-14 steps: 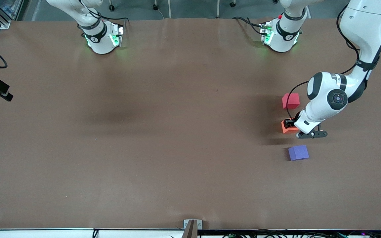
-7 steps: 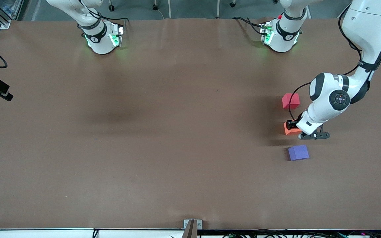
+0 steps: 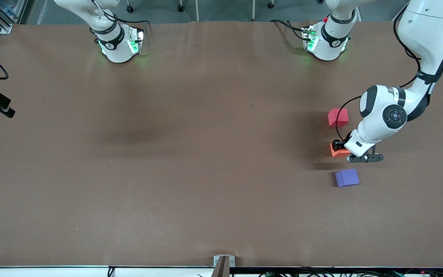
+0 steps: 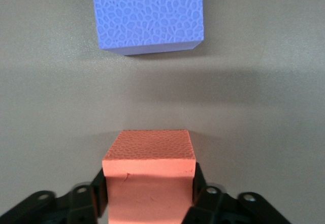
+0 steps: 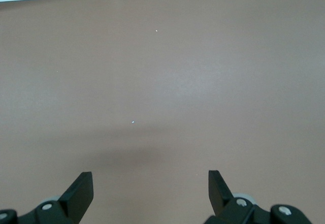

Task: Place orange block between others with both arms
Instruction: 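Lower the orange cube between the red and purple cubes, then open the left gripper and draw it back from the cubes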

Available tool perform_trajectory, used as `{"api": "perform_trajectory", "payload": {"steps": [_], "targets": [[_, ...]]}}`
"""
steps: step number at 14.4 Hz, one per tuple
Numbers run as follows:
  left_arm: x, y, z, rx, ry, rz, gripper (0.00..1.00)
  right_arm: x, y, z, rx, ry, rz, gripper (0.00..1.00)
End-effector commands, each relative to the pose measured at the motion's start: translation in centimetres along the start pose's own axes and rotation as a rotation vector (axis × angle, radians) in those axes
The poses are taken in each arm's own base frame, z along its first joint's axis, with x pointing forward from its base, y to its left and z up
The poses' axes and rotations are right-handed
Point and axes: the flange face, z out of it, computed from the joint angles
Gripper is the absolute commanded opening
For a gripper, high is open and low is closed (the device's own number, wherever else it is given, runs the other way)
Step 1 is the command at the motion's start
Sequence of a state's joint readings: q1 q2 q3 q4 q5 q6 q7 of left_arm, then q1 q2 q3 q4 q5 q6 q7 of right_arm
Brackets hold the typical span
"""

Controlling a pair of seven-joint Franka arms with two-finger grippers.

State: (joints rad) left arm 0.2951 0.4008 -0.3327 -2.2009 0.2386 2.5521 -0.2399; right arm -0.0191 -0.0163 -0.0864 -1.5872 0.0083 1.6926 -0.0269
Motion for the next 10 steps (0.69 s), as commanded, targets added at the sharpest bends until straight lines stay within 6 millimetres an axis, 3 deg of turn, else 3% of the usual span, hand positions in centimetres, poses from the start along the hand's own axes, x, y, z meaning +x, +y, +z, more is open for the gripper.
{"api": "perform_trajectory", "payload": {"steps": [1,6,10], "targets": [[1.0,-0.4,-2.4,0.021,0.059,0.021,1.00,-0.4,0.1,-0.5,-0.015,0.004,-0.005,1.00],[2.0,0.8,-12.6,0.094,0.099,0.039,1.00,-0.5,0.2,-0.4,-0.015,-0.001,-0.005,1.00],[4.4,0.9,-24.1,0.053,0.080,-0.040,1.00,-0.4,0.4,-0.4,-0.015,0.005,-0.011,1.00]]}}
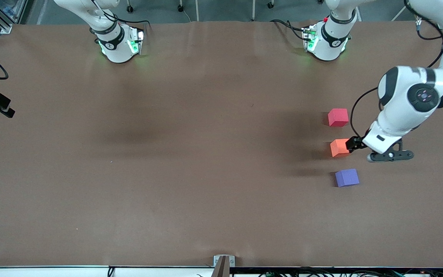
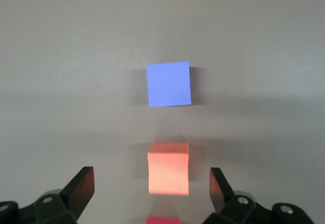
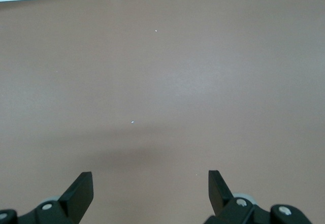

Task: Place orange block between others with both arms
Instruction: 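Open the left gripper and draw it back from the cubes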

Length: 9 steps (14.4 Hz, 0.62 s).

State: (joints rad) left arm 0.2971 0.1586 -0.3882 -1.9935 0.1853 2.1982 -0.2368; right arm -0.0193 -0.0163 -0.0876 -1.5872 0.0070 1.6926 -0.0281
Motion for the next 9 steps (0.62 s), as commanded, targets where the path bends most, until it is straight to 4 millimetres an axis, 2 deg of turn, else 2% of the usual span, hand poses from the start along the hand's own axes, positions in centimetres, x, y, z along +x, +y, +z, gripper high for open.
{"api": "perform_trajectory", "payload": {"steps": [1,6,8,9], "targets": [[2.4,-1.5,-7.6,-0.026,-0.025,-0.018,1.00,-0.3,0.2,-0.5,-0.014,0.007,-0.013,1.00],[3.9,-3.3,-17.3,-0.053,0.029,-0.059,1.00,-0.4,0.1,-0.4,-0.014,0.005,-0.014,1.00],[4.1,-3.6,-20.8,-0.086,0.044,-0.054,1.00,-0.4,0.2,-0.4,-0.014,0.005,-0.013,1.00],[3.9,-3.7,-21.7,-0.094,0.049,-0.050,1.00,-0.4,0.1,-0.4,-0.014,0.005,-0.014,1.00]]}}
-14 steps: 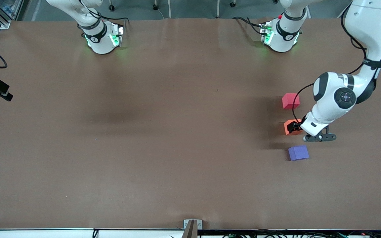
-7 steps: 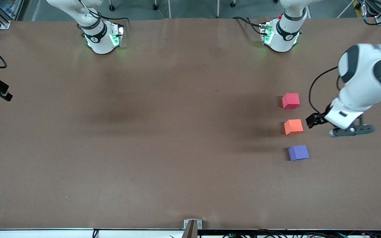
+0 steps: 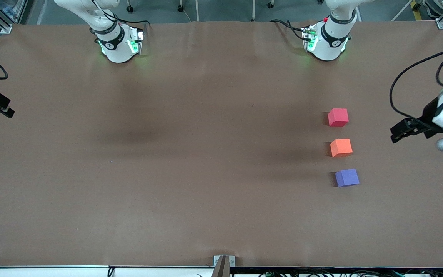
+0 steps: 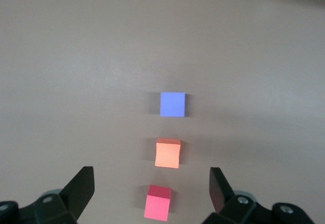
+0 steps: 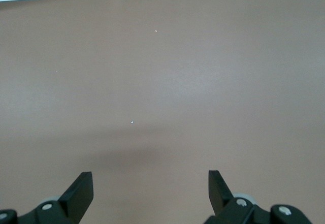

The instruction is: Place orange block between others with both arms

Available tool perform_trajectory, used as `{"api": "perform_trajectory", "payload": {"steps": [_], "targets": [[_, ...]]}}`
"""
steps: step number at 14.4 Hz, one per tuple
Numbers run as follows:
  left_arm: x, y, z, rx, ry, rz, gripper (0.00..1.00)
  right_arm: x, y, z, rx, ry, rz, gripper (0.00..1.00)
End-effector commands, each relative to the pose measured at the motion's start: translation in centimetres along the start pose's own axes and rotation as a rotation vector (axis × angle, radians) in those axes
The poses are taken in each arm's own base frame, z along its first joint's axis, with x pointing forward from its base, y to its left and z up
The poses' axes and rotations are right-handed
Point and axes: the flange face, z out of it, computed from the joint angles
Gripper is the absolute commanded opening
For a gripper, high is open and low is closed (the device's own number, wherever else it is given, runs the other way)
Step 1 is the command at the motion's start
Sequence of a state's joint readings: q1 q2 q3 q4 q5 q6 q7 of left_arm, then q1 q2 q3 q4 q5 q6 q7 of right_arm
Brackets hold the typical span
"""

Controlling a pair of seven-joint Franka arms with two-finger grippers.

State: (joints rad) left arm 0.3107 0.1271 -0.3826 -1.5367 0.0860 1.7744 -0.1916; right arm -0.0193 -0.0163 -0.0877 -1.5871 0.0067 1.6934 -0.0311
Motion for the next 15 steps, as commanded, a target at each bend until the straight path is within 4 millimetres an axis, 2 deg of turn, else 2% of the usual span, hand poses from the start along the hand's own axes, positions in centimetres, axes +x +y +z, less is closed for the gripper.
{"api": "perform_trajectory", "payload": {"steps": [1,5,8,11,15], "targets": [[0.3,-0.2,-2.9,-0.034,0.003,0.027,1.00,-0.4,0.2,-0.4,-0.014,0.006,-0.010,1.00],[-0.5,0.6,-3.8,-0.015,-0.005,0.119,1.00,-0.4,0.3,-0.4,-0.012,0.006,-0.004,1.00],[-0.9,-1.1,-4.7,-0.042,-0.009,0.084,1.00,-0.3,0.1,-0.6,-0.011,0.010,-0.005,1.00],[-1.0,-2.5,-5.2,-0.068,0.000,0.129,1.00,-0.4,0.0,-0.5,0.000,0.002,-0.002,1.00],[-0.9,-2.5,-5.3,-0.065,0.000,0.120,1.00,-0.4,-0.4,-0.6,0.001,0.003,-0.005,1.00]]}}
